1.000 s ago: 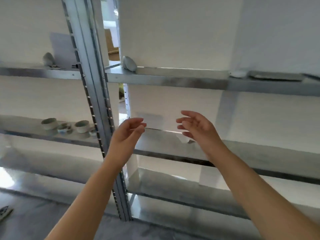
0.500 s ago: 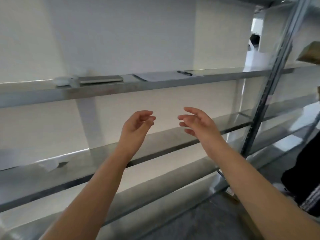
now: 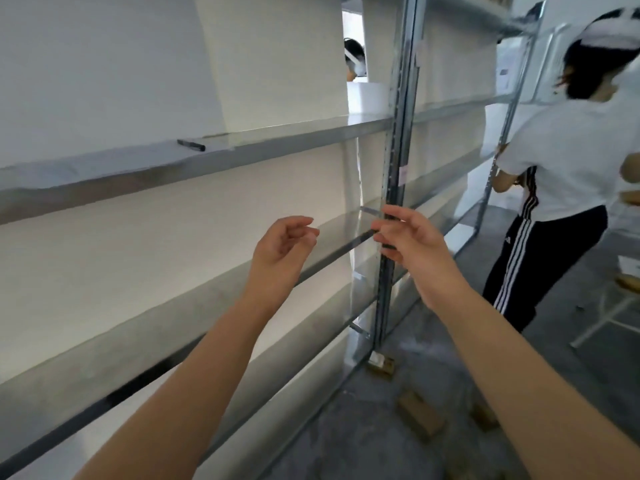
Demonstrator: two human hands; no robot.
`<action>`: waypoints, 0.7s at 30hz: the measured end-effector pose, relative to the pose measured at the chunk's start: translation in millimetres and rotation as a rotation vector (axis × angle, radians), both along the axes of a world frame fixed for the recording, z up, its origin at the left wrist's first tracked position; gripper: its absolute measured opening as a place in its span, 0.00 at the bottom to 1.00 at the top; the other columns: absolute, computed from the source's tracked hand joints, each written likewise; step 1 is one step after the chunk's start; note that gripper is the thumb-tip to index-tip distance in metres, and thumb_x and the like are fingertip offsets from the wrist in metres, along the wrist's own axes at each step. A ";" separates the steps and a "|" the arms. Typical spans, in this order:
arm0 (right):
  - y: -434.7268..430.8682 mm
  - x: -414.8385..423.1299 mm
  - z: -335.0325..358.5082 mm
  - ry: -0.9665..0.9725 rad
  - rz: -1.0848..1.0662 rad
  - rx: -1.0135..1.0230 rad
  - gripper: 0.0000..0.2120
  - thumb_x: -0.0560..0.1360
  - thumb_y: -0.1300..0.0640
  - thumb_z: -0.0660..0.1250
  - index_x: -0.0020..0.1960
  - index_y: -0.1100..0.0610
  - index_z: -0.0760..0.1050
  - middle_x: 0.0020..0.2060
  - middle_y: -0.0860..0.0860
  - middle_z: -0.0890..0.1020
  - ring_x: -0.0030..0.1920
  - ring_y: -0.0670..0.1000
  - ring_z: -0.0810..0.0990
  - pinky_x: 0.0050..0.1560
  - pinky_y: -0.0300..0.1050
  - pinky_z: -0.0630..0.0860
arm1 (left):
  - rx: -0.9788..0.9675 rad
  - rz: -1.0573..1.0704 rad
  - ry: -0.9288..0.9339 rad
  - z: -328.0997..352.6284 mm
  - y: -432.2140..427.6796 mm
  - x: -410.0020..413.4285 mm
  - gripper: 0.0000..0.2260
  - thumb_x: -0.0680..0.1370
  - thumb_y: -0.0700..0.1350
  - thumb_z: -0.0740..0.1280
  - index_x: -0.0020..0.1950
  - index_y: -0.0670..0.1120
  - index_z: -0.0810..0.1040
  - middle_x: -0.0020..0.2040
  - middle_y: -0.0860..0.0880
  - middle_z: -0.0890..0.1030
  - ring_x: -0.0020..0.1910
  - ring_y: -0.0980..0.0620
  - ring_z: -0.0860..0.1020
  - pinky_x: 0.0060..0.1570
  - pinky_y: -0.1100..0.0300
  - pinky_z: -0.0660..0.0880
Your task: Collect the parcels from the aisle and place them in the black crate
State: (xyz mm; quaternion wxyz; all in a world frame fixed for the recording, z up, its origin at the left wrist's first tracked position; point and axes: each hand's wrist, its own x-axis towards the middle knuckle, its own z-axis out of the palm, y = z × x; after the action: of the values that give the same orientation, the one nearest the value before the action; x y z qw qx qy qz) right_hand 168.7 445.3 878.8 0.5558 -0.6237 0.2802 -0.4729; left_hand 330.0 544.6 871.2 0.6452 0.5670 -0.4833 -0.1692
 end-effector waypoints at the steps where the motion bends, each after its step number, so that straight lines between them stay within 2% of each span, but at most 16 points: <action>1: -9.6 -2.2 -3.5 0.011 -0.017 0.001 0.11 0.76 0.61 0.65 0.56 0.49 0.74 0.48 0.49 0.82 0.51 0.48 0.80 0.57 0.46 0.75 | 0.008 -0.031 -0.011 -1.1 -15.6 0.6 0.08 0.78 0.39 0.63 0.55 0.48 0.76 0.49 0.50 0.82 0.52 0.51 0.80 0.53 0.66 0.75; 3: -29.5 -6.1 -9.4 0.032 -0.062 -0.005 0.11 0.76 0.60 0.64 0.57 0.50 0.73 0.50 0.50 0.82 0.52 0.49 0.80 0.56 0.45 0.75 | 0.019 -0.099 -0.035 -1.5 -47.4 1.0 0.08 0.78 0.39 0.63 0.56 0.47 0.76 0.50 0.50 0.82 0.51 0.53 0.80 0.52 0.69 0.75; 7: -74.1 -17.0 -12.1 0.056 -0.209 0.016 0.10 0.77 0.60 0.64 0.56 0.50 0.74 0.47 0.47 0.82 0.52 0.49 0.80 0.52 0.42 0.75 | 0.039 -0.272 0.007 -0.9 -113.3 -5.4 0.08 0.78 0.38 0.64 0.56 0.45 0.77 0.50 0.48 0.82 0.49 0.57 0.80 0.48 0.73 0.74; 10: -102.7 -32.1 -5.8 0.035 -0.341 0.001 0.09 0.77 0.62 0.64 0.56 0.53 0.73 0.47 0.49 0.81 0.50 0.49 0.79 0.49 0.40 0.74 | 0.041 -0.412 0.007 -1.5 -166.3 -11.9 0.08 0.78 0.37 0.64 0.57 0.43 0.77 0.49 0.48 0.82 0.49 0.55 0.80 0.51 0.69 0.75; 13: -122.8 -54.2 -10.4 0.048 -0.468 0.006 0.09 0.77 0.61 0.63 0.56 0.51 0.73 0.47 0.47 0.81 0.50 0.47 0.79 0.51 0.41 0.76 | 0.058 -0.538 0.005 -10.2 -215.4 -24.0 0.08 0.78 0.37 0.64 0.56 0.45 0.77 0.51 0.46 0.82 0.53 0.51 0.80 0.57 0.64 0.75; 16: -139.6 -83.2 -28.2 0.106 -0.596 0.049 0.10 0.78 0.59 0.63 0.59 0.51 0.73 0.49 0.45 0.82 0.53 0.47 0.80 0.53 0.42 0.77 | 0.090 -0.663 0.002 -27.1 -254.7 -47.1 0.09 0.79 0.39 0.63 0.52 0.53 0.76 0.49 0.52 0.82 0.53 0.52 0.80 0.55 0.63 0.75; 21: -163.3 -137.2 -46.8 0.093 -0.772 0.131 0.09 0.77 0.61 0.63 0.55 0.52 0.74 0.49 0.48 0.81 0.49 0.48 0.79 0.49 0.43 0.74 | 0.127 -0.806 0.006 -42.0 -302.2 -97.2 0.08 0.79 0.40 0.63 0.53 0.51 0.76 0.51 0.51 0.81 0.53 0.53 0.79 0.53 0.65 0.75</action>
State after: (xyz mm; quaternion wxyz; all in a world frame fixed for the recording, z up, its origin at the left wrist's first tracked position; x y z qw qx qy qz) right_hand 31.5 281.9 832.0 0.3624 -0.4562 0.5488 -0.5994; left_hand 232.8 242.3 829.3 0.4922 0.3703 -0.6534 -0.4401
